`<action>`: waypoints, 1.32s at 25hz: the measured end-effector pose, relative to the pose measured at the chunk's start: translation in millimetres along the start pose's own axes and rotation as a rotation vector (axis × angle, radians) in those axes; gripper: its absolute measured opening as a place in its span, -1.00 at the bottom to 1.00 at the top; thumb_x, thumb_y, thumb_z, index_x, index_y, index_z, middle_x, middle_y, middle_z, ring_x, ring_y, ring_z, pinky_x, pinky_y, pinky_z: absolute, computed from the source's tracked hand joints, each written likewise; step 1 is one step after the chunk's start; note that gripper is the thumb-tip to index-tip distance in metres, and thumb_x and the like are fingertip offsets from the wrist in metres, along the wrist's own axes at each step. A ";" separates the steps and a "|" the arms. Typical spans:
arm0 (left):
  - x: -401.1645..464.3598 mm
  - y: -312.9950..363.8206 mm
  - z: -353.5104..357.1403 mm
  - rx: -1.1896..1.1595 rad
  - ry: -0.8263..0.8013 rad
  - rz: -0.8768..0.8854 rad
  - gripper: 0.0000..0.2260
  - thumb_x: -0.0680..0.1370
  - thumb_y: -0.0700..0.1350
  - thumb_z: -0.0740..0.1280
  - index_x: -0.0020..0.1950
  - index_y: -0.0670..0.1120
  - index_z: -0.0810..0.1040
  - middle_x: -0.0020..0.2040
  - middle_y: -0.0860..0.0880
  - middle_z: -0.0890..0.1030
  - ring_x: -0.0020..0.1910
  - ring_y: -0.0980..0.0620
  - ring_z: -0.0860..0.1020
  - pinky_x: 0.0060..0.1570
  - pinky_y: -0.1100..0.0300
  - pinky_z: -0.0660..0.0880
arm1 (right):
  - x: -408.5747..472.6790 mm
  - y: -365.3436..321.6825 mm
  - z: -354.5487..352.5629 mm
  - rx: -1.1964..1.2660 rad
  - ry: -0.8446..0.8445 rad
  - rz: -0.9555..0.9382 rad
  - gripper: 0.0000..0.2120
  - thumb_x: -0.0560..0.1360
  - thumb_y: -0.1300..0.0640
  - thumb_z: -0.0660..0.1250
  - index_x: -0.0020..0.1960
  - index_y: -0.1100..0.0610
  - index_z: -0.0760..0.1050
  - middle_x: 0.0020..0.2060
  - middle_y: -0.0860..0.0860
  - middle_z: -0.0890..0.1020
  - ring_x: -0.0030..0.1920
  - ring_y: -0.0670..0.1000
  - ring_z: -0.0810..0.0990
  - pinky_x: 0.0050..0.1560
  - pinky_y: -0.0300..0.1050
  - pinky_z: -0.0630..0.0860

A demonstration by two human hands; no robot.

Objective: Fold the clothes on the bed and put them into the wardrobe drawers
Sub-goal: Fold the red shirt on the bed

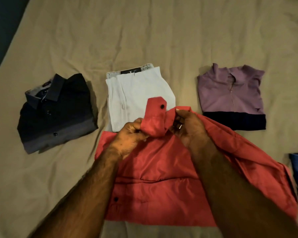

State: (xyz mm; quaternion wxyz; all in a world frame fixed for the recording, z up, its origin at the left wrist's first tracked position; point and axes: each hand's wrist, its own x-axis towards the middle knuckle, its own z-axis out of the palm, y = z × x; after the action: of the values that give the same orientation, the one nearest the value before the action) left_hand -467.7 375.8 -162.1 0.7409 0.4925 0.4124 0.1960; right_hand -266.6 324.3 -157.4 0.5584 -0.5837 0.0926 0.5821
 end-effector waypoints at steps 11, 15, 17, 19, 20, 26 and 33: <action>-117.2 -61.3 47.1 -0.913 -0.117 -0.489 -0.17 0.45 0.48 0.36 0.43 -0.17 0.59 0.47 -0.38 0.48 0.44 -0.55 0.41 0.31 -0.59 0.35 | -89.2 86.9 -103.7 0.111 -0.100 -0.025 -0.84 0.50 0.38 0.33 0.05 0.25 0.60 -0.18 0.18 0.63 -0.32 0.07 0.59 -0.38 -0.11 0.59; -142.0 -61.1 72.7 -0.476 0.182 -0.631 -0.54 0.44 0.13 0.44 0.13 -0.20 0.73 -0.01 -0.22 0.74 -0.26 -0.13 0.74 -0.38 -0.03 0.69 | -123.7 108.2 -144.6 -0.077 -0.147 0.100 -0.75 0.27 0.31 0.47 -0.05 0.21 0.64 -0.27 0.13 0.66 -0.31 0.05 0.60 -0.33 -0.12 0.60; -153.0 -68.4 74.3 -0.357 0.248 -0.500 -0.71 0.35 -0.15 0.55 0.05 -0.17 0.70 -0.05 -0.20 0.72 -0.26 -0.05 0.72 -0.32 0.04 0.70 | -131.2 113.3 -152.1 -0.122 -0.144 0.157 -0.85 0.39 0.28 0.50 -0.07 0.14 0.63 -0.28 0.09 0.67 -0.33 0.01 0.62 -0.29 -0.12 0.57; -163.4 -71.1 77.4 -0.312 0.268 -0.346 -0.59 0.31 -0.31 0.58 0.14 -0.14 0.67 0.07 -0.20 0.71 -0.12 -0.04 0.73 -0.15 0.07 0.70 | -135.2 115.5 -154.5 -0.084 -0.114 0.223 -0.95 0.52 0.21 0.46 -0.08 0.09 0.62 -0.27 0.08 0.65 -0.35 0.01 0.62 -0.30 -0.12 0.55; -172.7 -68.6 81.3 -0.331 0.269 -0.285 -0.54 0.32 -0.36 0.55 0.20 -0.13 0.65 0.08 -0.19 0.72 -0.10 -0.02 0.73 -0.11 0.12 0.69 | -139.4 115.0 -155.5 -0.068 -0.110 0.243 -0.94 0.53 0.17 0.48 -0.08 0.08 0.61 -0.27 0.07 0.64 -0.36 0.00 0.61 -0.32 -0.13 0.55; -217.9 -90.4 31.3 -0.819 0.253 -0.238 -0.60 0.77 -0.20 0.03 0.55 -0.29 0.40 0.53 -0.36 0.39 0.49 -0.40 0.42 0.49 -0.44 0.25 | -146.7 121.6 -150.0 0.178 -0.041 0.139 -0.79 0.53 0.40 0.34 -0.04 0.12 0.62 -0.19 0.09 0.69 -0.25 0.05 0.66 -0.17 -0.03 0.65; -247.5 -87.6 -3.2 -0.732 0.094 -0.187 -0.47 0.74 -0.12 -0.19 0.60 -0.35 0.26 0.55 -0.45 0.29 0.60 -0.45 0.17 0.58 -0.37 -0.17 | -123.6 126.6 -144.1 -0.163 0.372 0.107 -0.65 0.62 -0.12 0.40 -0.09 0.18 0.60 -0.38 0.08 0.60 -0.43 0.05 0.54 -0.40 -0.12 0.53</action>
State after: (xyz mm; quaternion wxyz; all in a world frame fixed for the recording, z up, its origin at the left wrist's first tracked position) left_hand -624.7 166.8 -137.3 0.8628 0.1461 0.3916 0.2844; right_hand -317.3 102.3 -172.9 0.4507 -0.7188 0.1776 0.4987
